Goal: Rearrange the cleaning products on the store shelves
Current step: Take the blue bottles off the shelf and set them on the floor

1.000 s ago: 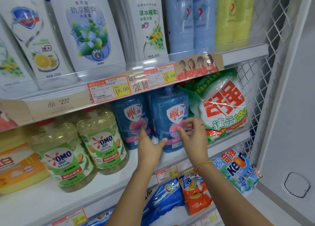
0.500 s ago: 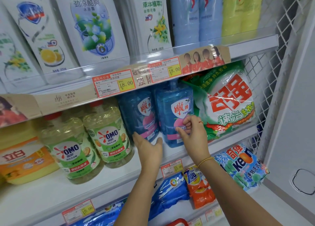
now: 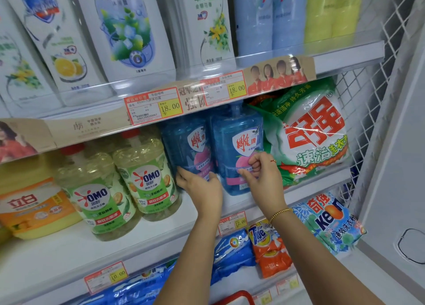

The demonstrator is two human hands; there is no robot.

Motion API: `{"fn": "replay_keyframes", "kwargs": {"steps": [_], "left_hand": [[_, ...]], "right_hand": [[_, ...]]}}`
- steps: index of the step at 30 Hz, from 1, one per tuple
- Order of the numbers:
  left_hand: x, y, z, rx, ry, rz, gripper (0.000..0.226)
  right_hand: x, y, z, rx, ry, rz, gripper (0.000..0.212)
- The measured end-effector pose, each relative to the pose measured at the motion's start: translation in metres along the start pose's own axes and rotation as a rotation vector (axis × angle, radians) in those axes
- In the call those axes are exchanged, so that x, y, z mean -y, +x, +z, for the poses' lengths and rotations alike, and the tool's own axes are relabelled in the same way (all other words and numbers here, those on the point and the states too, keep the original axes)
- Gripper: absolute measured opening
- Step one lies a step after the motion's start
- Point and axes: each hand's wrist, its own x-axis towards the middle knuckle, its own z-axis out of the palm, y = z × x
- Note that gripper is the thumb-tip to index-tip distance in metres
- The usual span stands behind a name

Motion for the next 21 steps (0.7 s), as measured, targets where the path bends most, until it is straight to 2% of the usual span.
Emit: {"fn": "replay_keyframes", "kwargs": {"steps": [9,15,21], "left_hand": [[0.000,0.019,-0.007,-0.029,0.015,-0.034,0.098],[0.008,-0.017,-0.011,0.142,0.022,0.007,0.092],[0.000,0.012,-0.013,0.085,-0.006,0.002,0.091]], "right_hand": [[-0.005,-0.003,-0.004,0.028,0.009,0.060,0.026],[-0.006,-0.003,-0.002,0.019,0.005,0.071,0.027],[-0.015,-0.011,-0.001,0.053,-0.054,0.070,0.022]]}}
